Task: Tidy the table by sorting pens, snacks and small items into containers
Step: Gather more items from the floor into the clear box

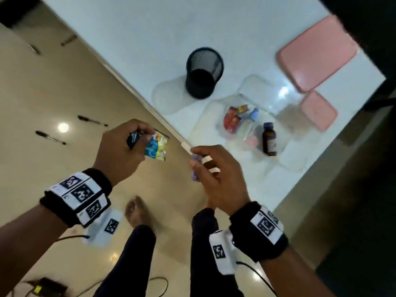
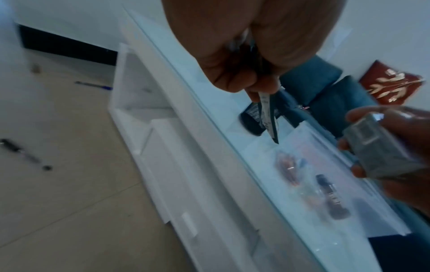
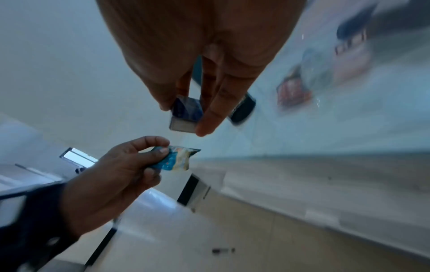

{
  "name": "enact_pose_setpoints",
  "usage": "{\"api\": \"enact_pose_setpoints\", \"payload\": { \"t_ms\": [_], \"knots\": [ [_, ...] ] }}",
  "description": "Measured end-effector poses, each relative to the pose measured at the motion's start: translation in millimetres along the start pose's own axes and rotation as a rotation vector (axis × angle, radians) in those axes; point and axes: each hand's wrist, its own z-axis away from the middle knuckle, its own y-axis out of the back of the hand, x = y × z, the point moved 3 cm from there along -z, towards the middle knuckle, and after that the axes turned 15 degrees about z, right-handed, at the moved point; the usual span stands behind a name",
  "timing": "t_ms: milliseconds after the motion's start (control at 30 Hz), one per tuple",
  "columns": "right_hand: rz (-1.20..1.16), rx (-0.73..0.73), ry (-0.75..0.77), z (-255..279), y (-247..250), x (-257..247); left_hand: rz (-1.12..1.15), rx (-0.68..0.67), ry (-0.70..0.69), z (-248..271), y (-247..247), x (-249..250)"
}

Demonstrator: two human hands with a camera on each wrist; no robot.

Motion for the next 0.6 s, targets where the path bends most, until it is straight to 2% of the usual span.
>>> {"api": "enact_pose_setpoints", "payload": {
  "t_ms": [100, 200, 433, 533, 600],
  "knots": [
    [0.046, 0.16, -0.08, -21, 70, 9, 0.067, -0.07, -0.085, -15, -32, 46],
    [0.25, 0.255, -0.194, -48, 121, 41, 0.131, -0.14, -0.102, -33, -71, 66],
    [0.929, -0.105, -0.327, -104, 164, 91, -0.022, -0.239, -0.146, -66, -155, 77],
    [1.079, -0.215, -0.334, -112, 165, 102, -0.122, -0.328, -0.176, -78, -184, 83],
    [1.066, -0.242, -0.339, -116, 165, 106, -0.222, -0.403, -0.205, -86, -203, 89]
  ]
}}
